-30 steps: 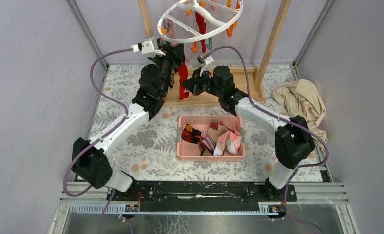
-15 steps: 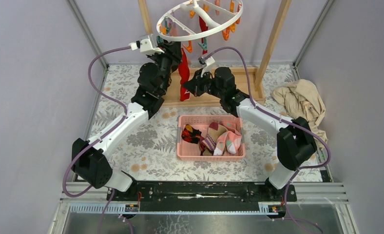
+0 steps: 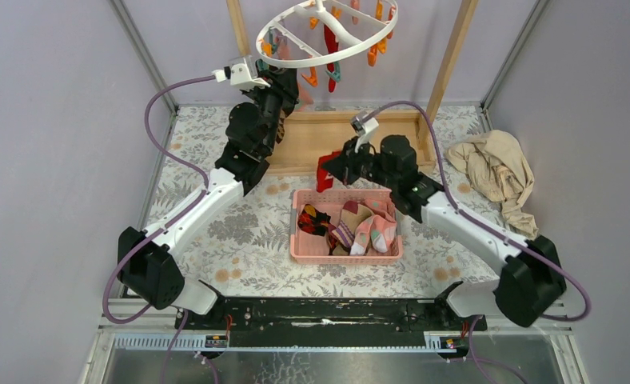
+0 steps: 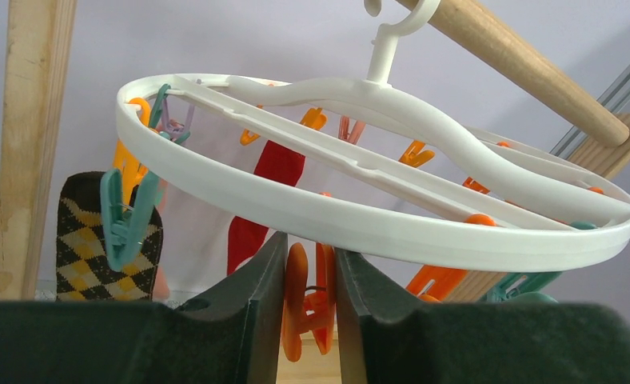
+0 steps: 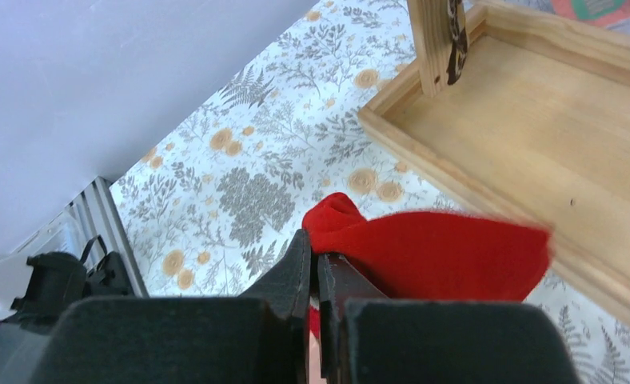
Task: Remove the socks clipped to the hanger
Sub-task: Place the sock in the bin, then remove the sock from the hanger.
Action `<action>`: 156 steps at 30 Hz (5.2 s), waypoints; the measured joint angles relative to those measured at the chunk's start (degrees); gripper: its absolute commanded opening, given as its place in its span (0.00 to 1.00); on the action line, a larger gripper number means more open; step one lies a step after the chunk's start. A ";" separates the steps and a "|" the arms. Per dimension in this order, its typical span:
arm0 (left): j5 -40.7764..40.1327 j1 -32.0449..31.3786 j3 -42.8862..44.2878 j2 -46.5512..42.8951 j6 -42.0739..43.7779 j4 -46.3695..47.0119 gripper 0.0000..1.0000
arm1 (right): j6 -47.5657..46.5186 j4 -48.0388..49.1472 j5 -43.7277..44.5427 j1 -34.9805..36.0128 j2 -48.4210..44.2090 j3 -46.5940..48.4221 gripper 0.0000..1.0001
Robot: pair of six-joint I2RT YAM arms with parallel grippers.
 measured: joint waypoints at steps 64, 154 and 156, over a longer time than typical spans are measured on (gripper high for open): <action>8.76 -13.46 22.08 14.23 8.96 -19.34 0.82 | 4.90 -19.12 6.34 2.03 -2.23 -21.24 0.48; -5.88 -12.98 -31.95 -34.40 -5.60 -38.40 0.99 | 9.42 -10.78 12.66 2.10 -10.45 -12.11 0.88; -5.40 -11.85 -32.89 -31.39 -3.87 -33.48 0.99 | 9.77 -10.84 12.66 2.10 -11.08 -12.26 0.88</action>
